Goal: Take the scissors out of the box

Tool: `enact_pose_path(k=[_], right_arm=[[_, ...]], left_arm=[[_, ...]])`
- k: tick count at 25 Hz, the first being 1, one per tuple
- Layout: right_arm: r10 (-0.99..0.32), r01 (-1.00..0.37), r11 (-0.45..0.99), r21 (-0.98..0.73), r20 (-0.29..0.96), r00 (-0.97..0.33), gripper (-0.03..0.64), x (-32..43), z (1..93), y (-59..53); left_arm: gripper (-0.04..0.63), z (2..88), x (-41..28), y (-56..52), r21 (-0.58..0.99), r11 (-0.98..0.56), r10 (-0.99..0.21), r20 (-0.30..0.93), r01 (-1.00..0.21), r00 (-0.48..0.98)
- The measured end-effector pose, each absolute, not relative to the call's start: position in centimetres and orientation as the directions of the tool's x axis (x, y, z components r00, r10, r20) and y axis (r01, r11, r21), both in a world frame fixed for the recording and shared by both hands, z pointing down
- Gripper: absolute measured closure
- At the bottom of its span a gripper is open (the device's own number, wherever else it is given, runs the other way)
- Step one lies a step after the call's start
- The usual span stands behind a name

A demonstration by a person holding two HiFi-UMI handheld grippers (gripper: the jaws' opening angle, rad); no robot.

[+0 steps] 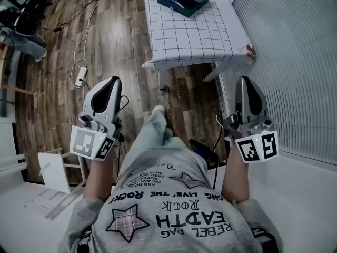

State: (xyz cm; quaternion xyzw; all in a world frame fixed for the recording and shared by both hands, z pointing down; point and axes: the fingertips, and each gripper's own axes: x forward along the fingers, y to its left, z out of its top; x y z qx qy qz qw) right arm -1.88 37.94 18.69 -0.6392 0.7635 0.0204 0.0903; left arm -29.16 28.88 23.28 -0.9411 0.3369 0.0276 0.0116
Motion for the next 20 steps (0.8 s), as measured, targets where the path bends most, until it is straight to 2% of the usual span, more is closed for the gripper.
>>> enact_pose_path(k=[20], right_arm=[[-0.978, -0.986, 0.144, -0.083, -0.165, -0.129, 0.601, 1.1, 17.7, 29.4]], left_arm=[[0.586, 22.5, -24.7, 17.9, 0.011, -0.808, -0.588, -0.081, -0.589, 0.805]])
